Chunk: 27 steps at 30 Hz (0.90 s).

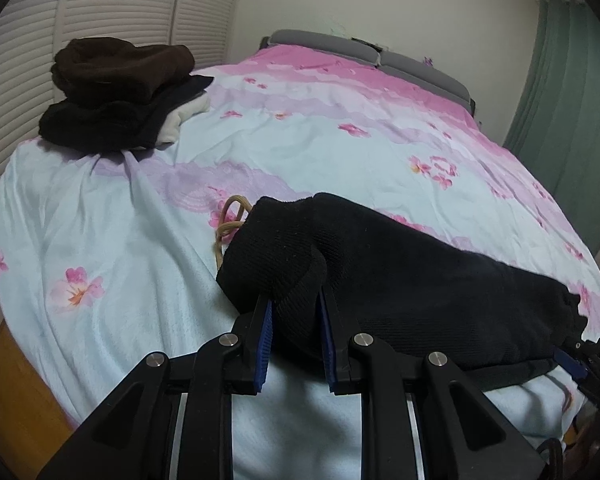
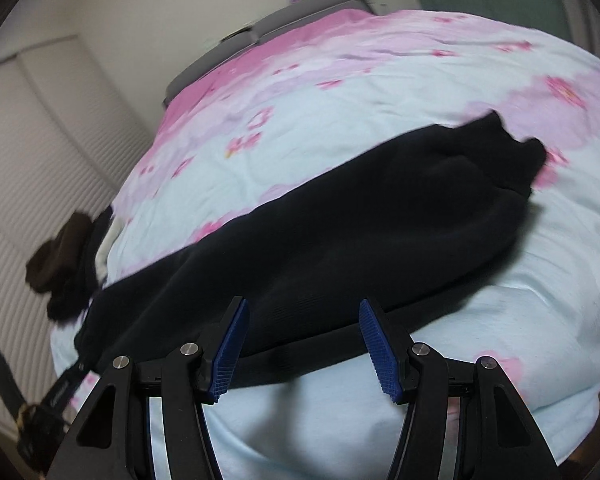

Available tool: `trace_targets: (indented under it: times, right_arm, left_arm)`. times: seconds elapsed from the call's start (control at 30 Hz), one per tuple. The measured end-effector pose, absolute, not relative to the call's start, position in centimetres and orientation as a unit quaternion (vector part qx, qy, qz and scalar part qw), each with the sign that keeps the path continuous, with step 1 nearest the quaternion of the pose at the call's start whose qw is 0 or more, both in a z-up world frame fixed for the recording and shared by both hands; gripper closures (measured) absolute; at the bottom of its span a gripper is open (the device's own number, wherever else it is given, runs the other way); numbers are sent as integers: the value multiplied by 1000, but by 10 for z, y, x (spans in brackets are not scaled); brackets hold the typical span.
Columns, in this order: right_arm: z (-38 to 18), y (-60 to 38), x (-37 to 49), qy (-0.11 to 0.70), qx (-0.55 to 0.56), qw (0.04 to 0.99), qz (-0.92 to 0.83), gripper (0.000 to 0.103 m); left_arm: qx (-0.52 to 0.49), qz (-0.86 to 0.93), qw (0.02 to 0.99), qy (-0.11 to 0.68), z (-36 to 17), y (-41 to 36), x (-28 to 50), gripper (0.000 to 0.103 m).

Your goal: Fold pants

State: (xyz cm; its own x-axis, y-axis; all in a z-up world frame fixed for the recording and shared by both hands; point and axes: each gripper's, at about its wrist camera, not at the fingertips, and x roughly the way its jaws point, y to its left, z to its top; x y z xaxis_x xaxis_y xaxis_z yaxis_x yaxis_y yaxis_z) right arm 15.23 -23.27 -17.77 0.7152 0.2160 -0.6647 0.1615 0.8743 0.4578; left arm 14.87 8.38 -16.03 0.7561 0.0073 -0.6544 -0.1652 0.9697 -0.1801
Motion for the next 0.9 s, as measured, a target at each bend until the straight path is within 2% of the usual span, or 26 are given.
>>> trace_targets:
  times: [0.47, 0.53, 0.57, 0.6, 0.77, 0.9]
  right_arm:
    - [-208, -253, 172, 392, 347, 852, -14, 45]
    - [-209, -251, 176, 390, 343, 855, -13, 54]
    - [-210, -249, 177, 390, 341, 855, -4, 77]
    - [-212, -248, 179, 394, 344, 853, 9, 90]
    - [-206, -248, 169, 385, 337, 859, 14, 92]
    - [-177, -248, 148, 356, 309, 882, 22, 93]
  left_arm:
    - [-96, 61, 932, 343, -162, 76, 152, 82]
    - [-94, 64, 933, 342, -162, 75, 152, 81]
    - [-92, 65, 933, 342, -162, 75, 153, 81]
    - [-91, 65, 933, 341, -162, 74, 153, 81]
    - [-93, 67, 932, 343, -161, 75, 153, 81]
    - [-106, 75, 931, 340, -158, 77, 143, 81]
